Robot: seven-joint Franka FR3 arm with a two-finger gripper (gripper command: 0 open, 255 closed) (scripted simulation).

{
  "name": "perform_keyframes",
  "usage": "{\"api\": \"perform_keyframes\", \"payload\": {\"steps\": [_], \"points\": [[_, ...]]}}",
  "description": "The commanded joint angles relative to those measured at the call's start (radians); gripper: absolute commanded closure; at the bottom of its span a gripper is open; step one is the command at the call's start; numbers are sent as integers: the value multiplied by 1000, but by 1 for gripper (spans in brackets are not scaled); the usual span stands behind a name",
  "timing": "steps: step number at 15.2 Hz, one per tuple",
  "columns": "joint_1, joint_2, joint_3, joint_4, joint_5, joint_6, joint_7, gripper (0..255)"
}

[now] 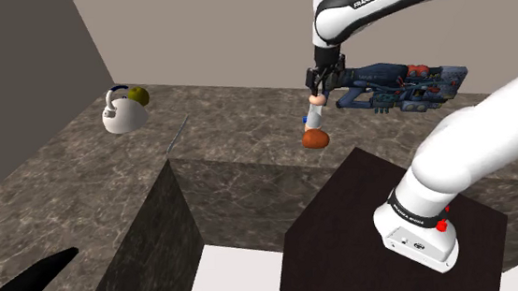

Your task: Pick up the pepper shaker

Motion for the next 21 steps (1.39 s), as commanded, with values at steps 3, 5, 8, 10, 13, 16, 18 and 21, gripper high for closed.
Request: {"api": "perform_keyframes", "payload": {"steps": [3,5,8,10,13,16,18,21], "points": [[-28,127,-38,39,-17,100,-4,0],[-41,197,-57,65,-20,149,-9,0],[-59,305,-84,113,-16,217,-18,0],[-61,323,-87,113,-15,236,-18,0],[-63,351,-89,97,-15,279,-15,0],[-64,386,-91,82,-15,329,-11,0],[-64,386,-90,82,-15,329,-11,0],[-64,387,-91,83,-14,328,-11,255]]}}
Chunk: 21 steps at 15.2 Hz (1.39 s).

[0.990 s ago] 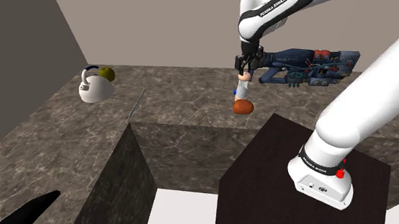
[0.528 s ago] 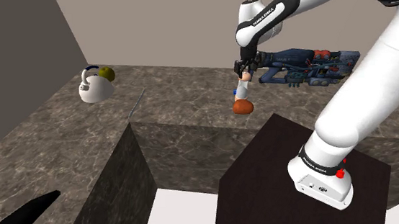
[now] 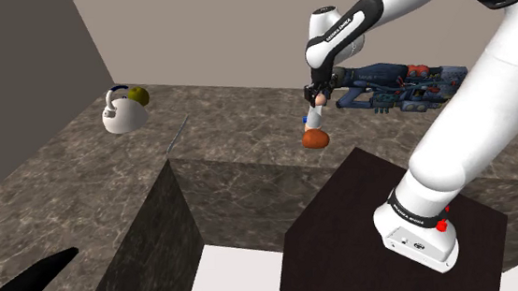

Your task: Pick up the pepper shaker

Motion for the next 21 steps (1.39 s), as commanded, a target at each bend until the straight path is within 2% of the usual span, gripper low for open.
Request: {"api": "perform_keyframes", "payload": {"steps": [1,7,21], "points": [[0,2,0,-1,0,0,0,255],[0,1,0,-2,0,1,1,255],[5,-121,9,75,1,-196,-17,255]]}}
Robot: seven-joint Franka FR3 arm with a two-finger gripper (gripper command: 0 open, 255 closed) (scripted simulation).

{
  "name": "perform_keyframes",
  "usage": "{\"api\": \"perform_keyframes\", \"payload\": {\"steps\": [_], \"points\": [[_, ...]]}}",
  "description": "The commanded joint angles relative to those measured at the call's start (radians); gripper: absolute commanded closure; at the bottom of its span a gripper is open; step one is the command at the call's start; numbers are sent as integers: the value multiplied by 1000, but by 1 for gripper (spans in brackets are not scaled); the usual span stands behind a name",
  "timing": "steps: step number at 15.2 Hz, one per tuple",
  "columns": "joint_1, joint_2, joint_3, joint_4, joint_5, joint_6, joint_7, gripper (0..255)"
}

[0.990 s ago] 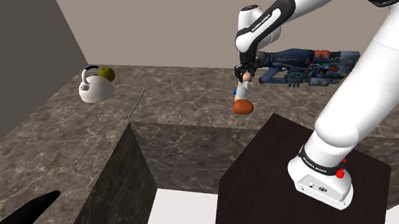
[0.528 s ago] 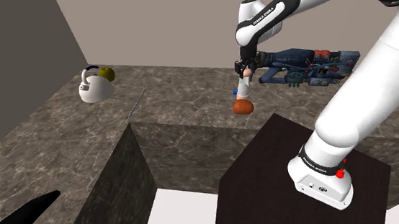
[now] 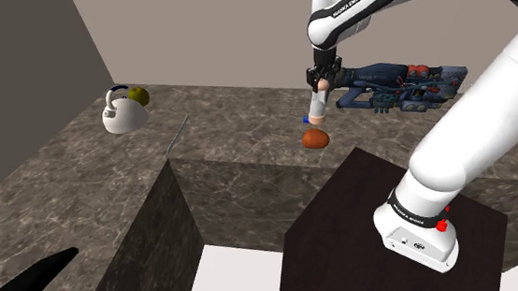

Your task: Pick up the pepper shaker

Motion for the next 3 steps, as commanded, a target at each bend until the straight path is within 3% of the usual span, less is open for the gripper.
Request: {"api": "perform_keyframes", "payload": {"steps": [1,3], "points": [[1,-15,2,15,1,-30,-2,255],[1,-16,2,16,1,-32,-2,255]]}}
